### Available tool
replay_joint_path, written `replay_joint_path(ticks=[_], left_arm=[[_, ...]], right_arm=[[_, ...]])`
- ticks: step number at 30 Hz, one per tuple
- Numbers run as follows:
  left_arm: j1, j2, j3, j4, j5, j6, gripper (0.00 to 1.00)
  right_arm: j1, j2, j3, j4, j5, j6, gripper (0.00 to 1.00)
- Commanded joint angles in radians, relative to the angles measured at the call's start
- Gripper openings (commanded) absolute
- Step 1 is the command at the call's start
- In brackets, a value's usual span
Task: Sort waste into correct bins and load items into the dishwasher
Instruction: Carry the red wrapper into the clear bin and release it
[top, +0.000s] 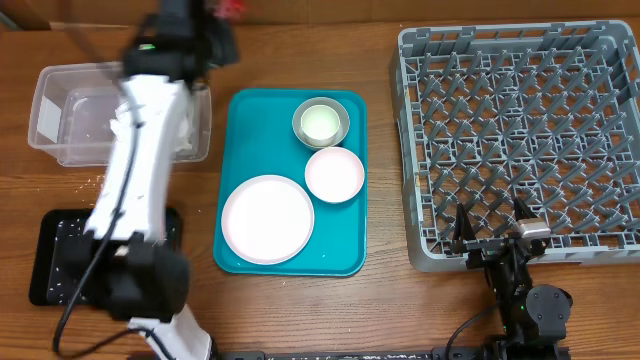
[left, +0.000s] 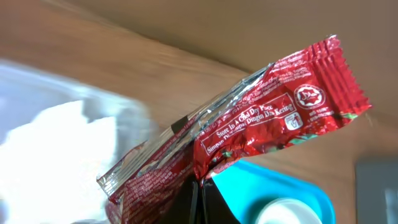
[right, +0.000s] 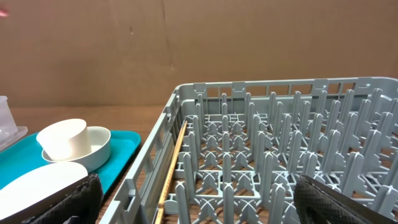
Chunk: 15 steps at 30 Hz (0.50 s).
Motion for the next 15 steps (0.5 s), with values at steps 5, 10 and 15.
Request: replay_joint_path(ticks=[5, 10, 15], left_arm=[[0.167, 0.043, -0.059, -0.103, -0.059, -0.377, 0.04], [0.245, 0.068, -0.104, -0.102, -0.032, -0.579, 0.04], [0.283, 0.117, -0.105, -0.056, 0.017, -0.633, 0.04]], right_arm=[[-0.006, -0.011, -0.010, 0.005, 0.006, -0.001, 1.00], [-0.007, -0.011, -0.010, 0.005, 0.006, -0.001, 1.00], [-0.006, -0.011, -0.010, 0.004, 0.006, -0.001, 1.00]])
